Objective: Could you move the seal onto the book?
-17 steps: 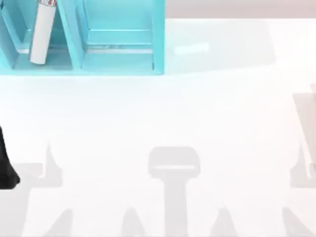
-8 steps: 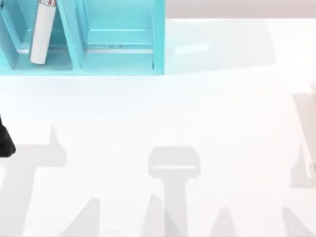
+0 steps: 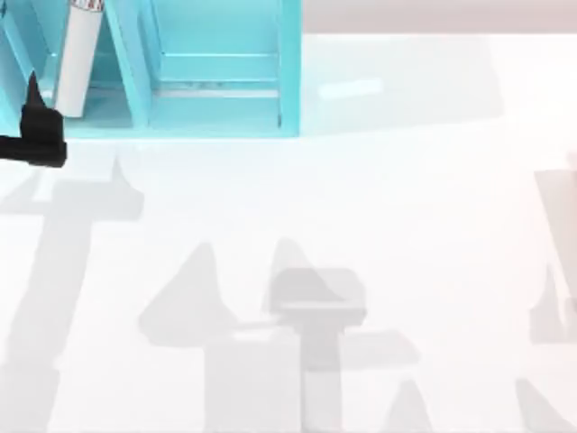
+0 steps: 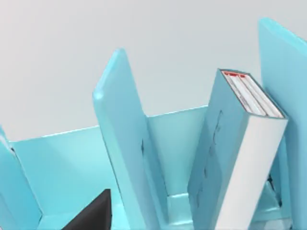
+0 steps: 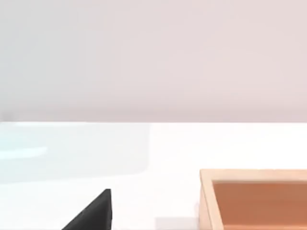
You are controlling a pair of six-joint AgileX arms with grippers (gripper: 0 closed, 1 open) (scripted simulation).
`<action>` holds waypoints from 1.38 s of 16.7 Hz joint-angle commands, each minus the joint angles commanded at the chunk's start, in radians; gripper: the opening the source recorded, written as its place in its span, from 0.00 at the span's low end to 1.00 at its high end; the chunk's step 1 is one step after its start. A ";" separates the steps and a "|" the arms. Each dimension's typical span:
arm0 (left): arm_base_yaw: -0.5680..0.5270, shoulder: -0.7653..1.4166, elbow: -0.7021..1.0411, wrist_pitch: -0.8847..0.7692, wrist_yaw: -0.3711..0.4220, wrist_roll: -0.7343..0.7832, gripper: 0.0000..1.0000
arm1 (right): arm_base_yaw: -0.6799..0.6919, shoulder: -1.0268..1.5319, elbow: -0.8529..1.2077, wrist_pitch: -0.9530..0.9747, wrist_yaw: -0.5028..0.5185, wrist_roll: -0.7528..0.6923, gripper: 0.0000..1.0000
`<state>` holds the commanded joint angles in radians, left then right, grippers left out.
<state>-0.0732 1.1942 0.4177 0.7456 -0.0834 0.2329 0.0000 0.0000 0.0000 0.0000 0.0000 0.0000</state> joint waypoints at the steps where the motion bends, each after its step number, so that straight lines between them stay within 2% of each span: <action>1: -0.006 0.107 0.035 0.062 -0.007 0.019 1.00 | 0.000 0.000 0.000 0.000 0.000 0.000 1.00; 6: -0.031 0.581 0.186 0.332 -0.038 0.104 1.00 | 0.000 0.000 0.000 0.000 0.000 0.000 1.00; 10: -0.044 0.816 0.264 0.471 -0.055 0.147 1.00 | 0.000 0.000 0.000 0.000 0.000 0.000 1.00; 19: -0.043 0.881 0.285 0.508 -0.058 0.158 1.00 | 0.000 0.000 0.000 0.000 0.000 0.000 1.00; 23: -0.038 0.946 0.395 0.466 -0.048 0.160 1.00 | 0.000 0.000 0.000 0.000 0.000 0.000 1.00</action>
<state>-0.1108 2.1399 0.8131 1.2111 -0.1317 0.3932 0.0000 0.0000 0.0000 0.0000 0.0000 0.0000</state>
